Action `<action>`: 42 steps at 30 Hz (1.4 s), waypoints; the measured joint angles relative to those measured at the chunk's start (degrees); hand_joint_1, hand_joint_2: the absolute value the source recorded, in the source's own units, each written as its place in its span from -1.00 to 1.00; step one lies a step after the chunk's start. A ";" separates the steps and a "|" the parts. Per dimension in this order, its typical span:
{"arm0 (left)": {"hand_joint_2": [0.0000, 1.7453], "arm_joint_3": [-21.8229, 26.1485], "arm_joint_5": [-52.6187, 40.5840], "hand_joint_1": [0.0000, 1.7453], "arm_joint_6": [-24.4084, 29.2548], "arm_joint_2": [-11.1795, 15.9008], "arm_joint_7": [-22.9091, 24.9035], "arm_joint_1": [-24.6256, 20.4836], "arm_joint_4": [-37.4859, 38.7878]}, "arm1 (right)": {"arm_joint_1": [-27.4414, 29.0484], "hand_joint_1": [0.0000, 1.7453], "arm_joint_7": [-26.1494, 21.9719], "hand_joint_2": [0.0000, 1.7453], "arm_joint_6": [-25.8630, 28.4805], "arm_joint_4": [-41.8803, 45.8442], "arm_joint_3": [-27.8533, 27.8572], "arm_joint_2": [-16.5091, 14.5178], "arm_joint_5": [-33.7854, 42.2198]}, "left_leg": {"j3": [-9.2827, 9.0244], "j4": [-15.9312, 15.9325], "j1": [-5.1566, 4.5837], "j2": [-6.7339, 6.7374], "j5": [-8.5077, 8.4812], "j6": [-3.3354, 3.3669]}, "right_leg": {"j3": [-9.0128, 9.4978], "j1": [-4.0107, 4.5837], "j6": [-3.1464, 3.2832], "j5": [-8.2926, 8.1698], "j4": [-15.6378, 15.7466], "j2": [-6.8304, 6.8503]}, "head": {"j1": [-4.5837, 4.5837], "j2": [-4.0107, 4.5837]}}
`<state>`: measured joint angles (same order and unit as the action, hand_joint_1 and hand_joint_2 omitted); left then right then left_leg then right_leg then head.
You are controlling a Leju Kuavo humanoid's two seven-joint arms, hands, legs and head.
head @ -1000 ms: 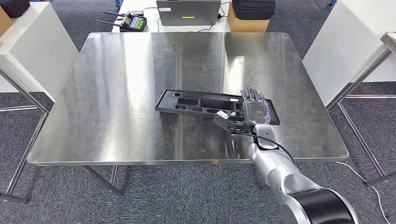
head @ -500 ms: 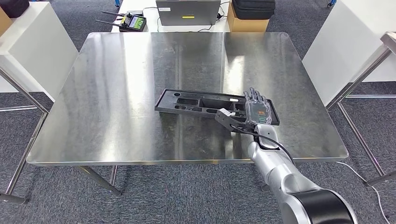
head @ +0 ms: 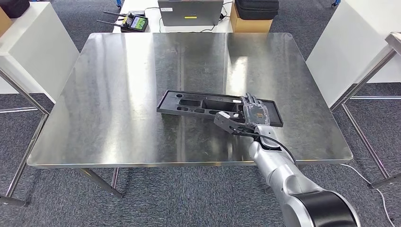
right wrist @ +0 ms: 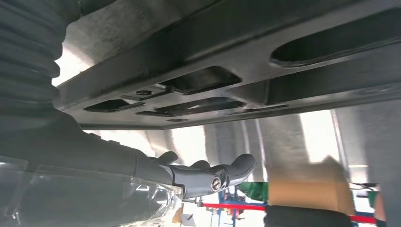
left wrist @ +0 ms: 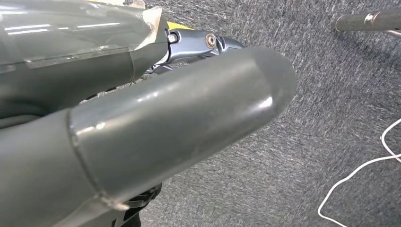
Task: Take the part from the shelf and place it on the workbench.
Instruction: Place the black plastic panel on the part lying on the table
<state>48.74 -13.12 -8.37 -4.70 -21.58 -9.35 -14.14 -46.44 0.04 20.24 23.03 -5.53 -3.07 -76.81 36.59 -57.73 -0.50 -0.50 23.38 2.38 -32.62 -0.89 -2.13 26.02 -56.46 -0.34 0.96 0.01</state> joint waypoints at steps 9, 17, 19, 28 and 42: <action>-1.00 0.15 -1.02 -1.00 0.02 0.14 -0.04 -0.09 0.01 | 2.02 -1.00 -9.57 1.00 -3.05 6.91 0.00 -0.26 8.36 | 0.00 0.00 0.00 0.00 0.00 0.00 | 0.00 0.00 0.00 0.00 0.00 0.00 | -0.01 -0.01; -1.00 1.18 -0.09 -1.00 0.35 0.18 -1.27 0.52 0.02 | 10.20 -1.00 -18.29 1.00 -1.73 28.57 -1.25 -0.47 24.54 | 0.01 0.00 0.00 -0.01 0.00 0.00 | -0.01 0.00 -0.04 0.04 0.00 0.01 | 0.00 0.00; -1.00 1.78 0.27 -1.00 0.70 0.18 -1.72 0.93 0.02 | 14.08 -1.00 -20.29 1.00 4.09 37.80 -2.18 -0.42 27.55 | 0.01 0.00 0.00 -0.03 0.02 -0.01 | -0.01 -0.01 -0.12 0.11 0.00 0.03 | 0.00 0.00; -1.00 3.17 0.15 -1.00 2.37 0.18 -2.61 1.85 0.22 | 33.30 -1.00 -38.23 1.00 19.40 70.08 -4.82 -1.31 46.21 | 0.00 0.03 0.00 -0.03 0.23 -0.01 | -0.02 -0.01 -0.29 0.28 0.03 0.06 | 0.01 0.00; -1.00 3.84 -0.23 -1.00 3.04 -0.04 -5.43 1.77 0.41 | 46.17 -1.00 -40.03 -1.00 17.31 91.97 -11.60 0.21 53.84 | -0.04 0.02 -0.04 -0.04 0.31 0.00 | 0.07 -0.06 -0.31 0.28 0.07 0.07 | -0.01 -0.01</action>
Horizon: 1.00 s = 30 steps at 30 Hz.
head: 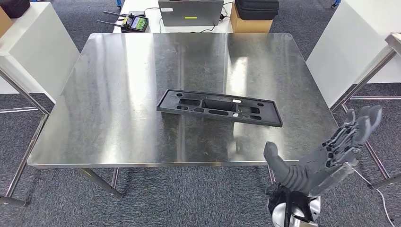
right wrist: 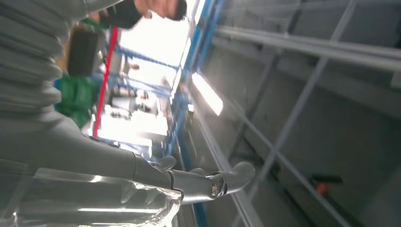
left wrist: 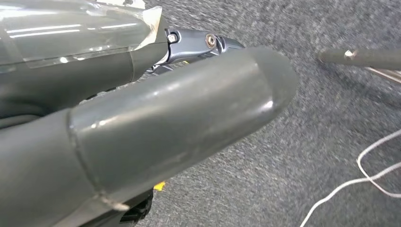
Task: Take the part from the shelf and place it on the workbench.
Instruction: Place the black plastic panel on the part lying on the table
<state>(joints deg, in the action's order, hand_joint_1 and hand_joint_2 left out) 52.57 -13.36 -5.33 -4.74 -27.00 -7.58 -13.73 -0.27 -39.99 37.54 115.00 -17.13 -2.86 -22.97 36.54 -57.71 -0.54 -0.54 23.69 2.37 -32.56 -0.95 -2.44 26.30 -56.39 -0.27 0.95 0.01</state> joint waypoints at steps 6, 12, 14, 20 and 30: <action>-1.00 3.29 2.70 -1.00 4.35 -0.19 2.40 1.44 0.20 | -1.02 -1.00 0.02 -1.00 -16.75 -8.02 -3.36 0.54 10.06 | -0.10 -0.06 -0.24 0.00 0.15 0.16 | 0.08 -0.32 -0.17 0.05 0.02 -0.01 | 0.01 0.01; -1.00 4.44 -0.17 -1.00 17.90 -1.16 12.55 2.30 1.14 | -4.48 -1.00 0.04 -1.00 -25.02 -19.37 -3.15 -1.09 14.73 | -0.17 -0.31 -0.65 -0.02 0.24 0.98 | 0.38 -0.75 -0.88 -0.04 0.13 0.01 | 0.05 0.01; -1.00 4.98 0.92 -1.00 22.74 -2.03 16.60 2.29 1.35 | -5.61 -1.00 0.03 -1.00 -25.13 -22.70 -3.15 -1.56 13.66 | -0.41 0.17 -0.36 0.11 -0.23 1.65 | 0.18 -0.73 -1.09 0.57 -0.50 0.06 | 0.03 0.00; -1.00 8.04 3.15 -1.00 35.73 -5.77 27.14 1.87 1.85 | -9.34 -1.00 0.03 -1.00 -24.69 -32.13 -4.02 -2.03 11.47 | 0.10 0.65 -0.35 0.28 -1.21 2.62 | -5.50 -0.49 0.03 8.94 -16.64 0.14 | -0.38 0.00; -1.00 8.01 -1.06 -1.00 41.83 -10.32 35.85 1.60 2.65 | -14.43 -1.00 0.01 -1.00 -25.21 -38.77 -7.73 -2.84 13.79 | 1.89 -1.08 0.08 0.05 -1.50 -0.27 | 4.39 -0.07 1.96 2.56 0.65 0.28 | -0.20 0.02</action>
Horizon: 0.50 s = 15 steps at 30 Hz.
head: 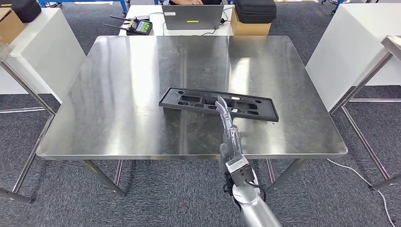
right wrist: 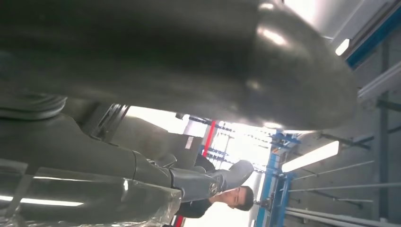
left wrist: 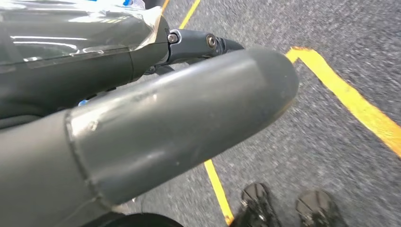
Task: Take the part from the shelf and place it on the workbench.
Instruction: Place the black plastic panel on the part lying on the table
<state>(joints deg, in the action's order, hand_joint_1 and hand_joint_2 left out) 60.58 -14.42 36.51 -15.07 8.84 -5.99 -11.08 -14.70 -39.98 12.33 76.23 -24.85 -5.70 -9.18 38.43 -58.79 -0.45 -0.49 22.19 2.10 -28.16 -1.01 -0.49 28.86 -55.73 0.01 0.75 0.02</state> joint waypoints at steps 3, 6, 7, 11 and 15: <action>-1.00 -0.57 -1.36 -1.00 -0.06 -0.21 0.14 0.28 0.02 | 0.29 -1.00 0.00 -1.00 0.78 -0.70 -0.87 0.19 2.19 | 2.30 -8.63 0.78 0.14 8.16 -1.57 | -1.14 -0.20 0.74 -1.40 -0.02 0.30 | 0.32 -0.01; -1.00 -1.03 -2.21 -1.00 -0.44 -0.16 -0.96 0.53 -0.01 | 1.29 -1.00 0.00 -1.00 1.29 -1.22 -1.36 0.69 3.66 | 1.51 -13.56 1.69 0.29 10.13 -2.65 | -2.82 -0.38 0.24 -2.48 -0.48 0.53 | 0.34 0.00; -1.00 -1.31 -2.54 -1.00 -0.54 -0.10 -1.33 0.59 -0.02 | 1.56 -1.00 0.00 -1.00 1.40 -1.39 -1.48 0.87 3.82 | -0.73 -11.26 2.00 0.33 8.92 -2.89 | -3.33 -0.55 0.00 -2.68 -0.76 0.55 | 0.34 -0.01; -1.00 -2.18 -3.37 -1.00 -0.99 0.16 -1.89 0.63 -0.03 | 1.71 -1.00 -0.01 -1.00 1.93 -1.80 -1.98 1.10 4.02 | -8.33 0.00 2.15 -0.24 6.93 -2.81 | -4.72 -0.61 -1.21 -3.41 -1.86 0.49 | 0.36 0.00; -1.00 -2.76 -3.56 -1.00 -1.06 0.27 -1.98 0.69 -0.04 | 1.82 -1.00 -0.02 -1.00 2.01 -2.12 -2.36 1.36 4.02 | -7.09 0.31 1.46 -0.24 5.62 -0.33 | -5.87 -0.42 -2.76 -3.57 -2.46 0.28 | 0.16 0.00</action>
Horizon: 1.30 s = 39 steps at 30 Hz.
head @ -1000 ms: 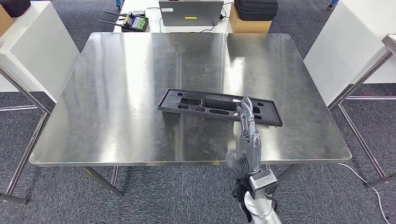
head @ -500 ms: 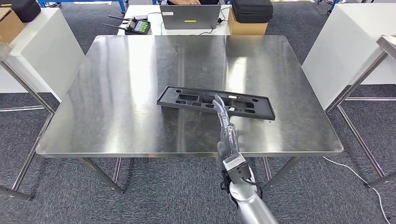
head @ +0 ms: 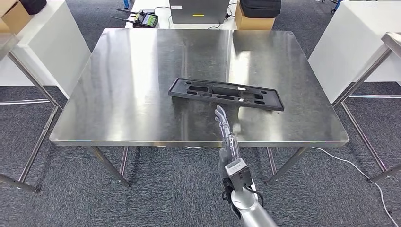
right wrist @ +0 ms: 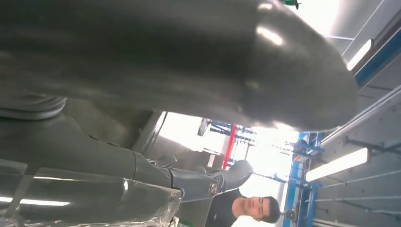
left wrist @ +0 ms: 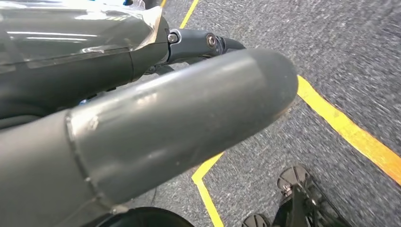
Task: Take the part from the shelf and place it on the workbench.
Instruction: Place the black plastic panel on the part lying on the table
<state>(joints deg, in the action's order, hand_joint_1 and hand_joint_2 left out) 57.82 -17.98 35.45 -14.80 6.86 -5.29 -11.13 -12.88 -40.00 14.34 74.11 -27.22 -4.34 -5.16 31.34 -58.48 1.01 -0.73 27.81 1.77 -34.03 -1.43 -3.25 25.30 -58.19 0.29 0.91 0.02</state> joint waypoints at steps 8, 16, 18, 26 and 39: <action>-1.00 -0.79 -1.34 -1.00 -0.56 0.32 -1.01 0.14 -0.08 | 0.02 -1.00 0.00 -1.00 -0.05 -0.71 -0.23 0.40 0.04 | 5.99 0.12 -1.24 0.51 -4.91 2.07 | -0.22 0.58 0.53 7.04 -11.85 -0.10 | -0.54 0.00; -1.00 -3.27 -4.36 -1.00 2.05 0.01 5.97 0.35 0.20 | -0.18 -1.00 0.06 -1.00 -1.34 -2.00 -1.38 0.02 -1.57 | 8.29 -1.16 -1.19 0.48 -5.70 -0.18 | 7.48 0.92 3.36 4.68 2.73 0.18 | -0.21 0.00; -1.00 -3.58 -4.81 -1.00 2.71 -0.09 7.02 0.45 0.22 | -0.46 -1.00 0.92 -1.00 -3.15 -3.45 -1.69 -0.41 -1.02 | 9.85 -6.91 -0.76 0.43 0.43 -1.00 | 6.12 0.63 4.10 3.22 2.78 0.44 | -0.03 -0.01; -1.00 -4.52 -12.08 -1.00 4.25 -0.59 11.10 0.40 -0.49 | -8.17 -1.00 19.21 -1.00 -4.80 -31.33 -4.56 -5.52 -5.04 | -0.58 -3.34 1.44 0.25 0.97 -3.34 | 0.18 0.14 1.98 -0.64 0.54 0.81 | 0.19 -0.01; -1.00 5.45 -24.39 -1.00 1.60 -2.28 8.53 0.20 -2.50 | -6.28 -1.00 47.89 -1.00 4.27 -58.38 -3.66 -5.44 -2.48 | 6.88 -0.47 -0.80 0.96 -5.24 1.71 | 0.95 0.82 -0.51 5.91 -11.00 -0.02 | -0.49 -0.02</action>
<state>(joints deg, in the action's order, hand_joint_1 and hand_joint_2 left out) 63.28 -42.36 37.05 -17.08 15.40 -5.09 -13.63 -19.16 7.89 18.61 15.73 -30.87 -9.78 -7.64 38.22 -58.95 0.21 0.23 22.56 3.48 -33.09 -0.62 -3.75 31.21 -69.19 0.27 0.42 0.01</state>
